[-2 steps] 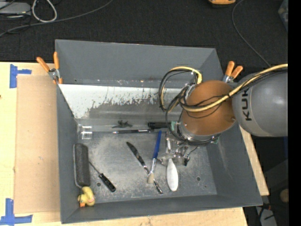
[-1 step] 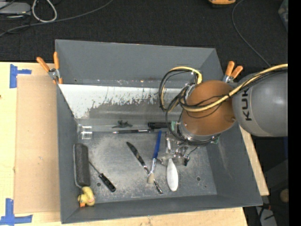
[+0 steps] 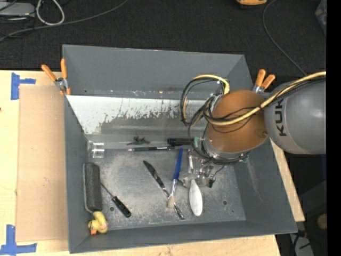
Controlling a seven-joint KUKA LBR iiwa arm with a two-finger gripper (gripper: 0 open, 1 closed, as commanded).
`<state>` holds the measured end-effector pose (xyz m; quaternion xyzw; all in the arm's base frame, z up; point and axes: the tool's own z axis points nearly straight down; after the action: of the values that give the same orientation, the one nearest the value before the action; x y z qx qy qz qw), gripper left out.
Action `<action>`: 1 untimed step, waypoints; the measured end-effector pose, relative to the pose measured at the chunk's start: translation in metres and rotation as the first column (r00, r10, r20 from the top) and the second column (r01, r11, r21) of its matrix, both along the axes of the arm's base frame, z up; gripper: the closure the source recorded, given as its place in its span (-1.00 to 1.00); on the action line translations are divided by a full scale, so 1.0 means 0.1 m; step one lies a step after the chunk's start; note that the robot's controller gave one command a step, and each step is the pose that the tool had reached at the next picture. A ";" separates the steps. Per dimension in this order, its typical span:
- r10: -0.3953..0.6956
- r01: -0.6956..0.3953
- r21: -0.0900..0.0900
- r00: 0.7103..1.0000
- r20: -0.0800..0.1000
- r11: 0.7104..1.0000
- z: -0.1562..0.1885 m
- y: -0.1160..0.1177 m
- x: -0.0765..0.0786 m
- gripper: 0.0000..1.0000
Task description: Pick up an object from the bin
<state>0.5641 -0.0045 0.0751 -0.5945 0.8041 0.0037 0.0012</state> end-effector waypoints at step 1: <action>-0.001 0.001 0.001 1.000 -0.010 1.000 0.37 0.01 -0.03 1.00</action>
Offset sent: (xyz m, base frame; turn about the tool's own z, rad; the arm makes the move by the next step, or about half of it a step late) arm -0.0035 0.0008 0.0861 0.0009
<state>0.5614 -0.0036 0.1121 -0.5940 0.8044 0.0071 -0.0024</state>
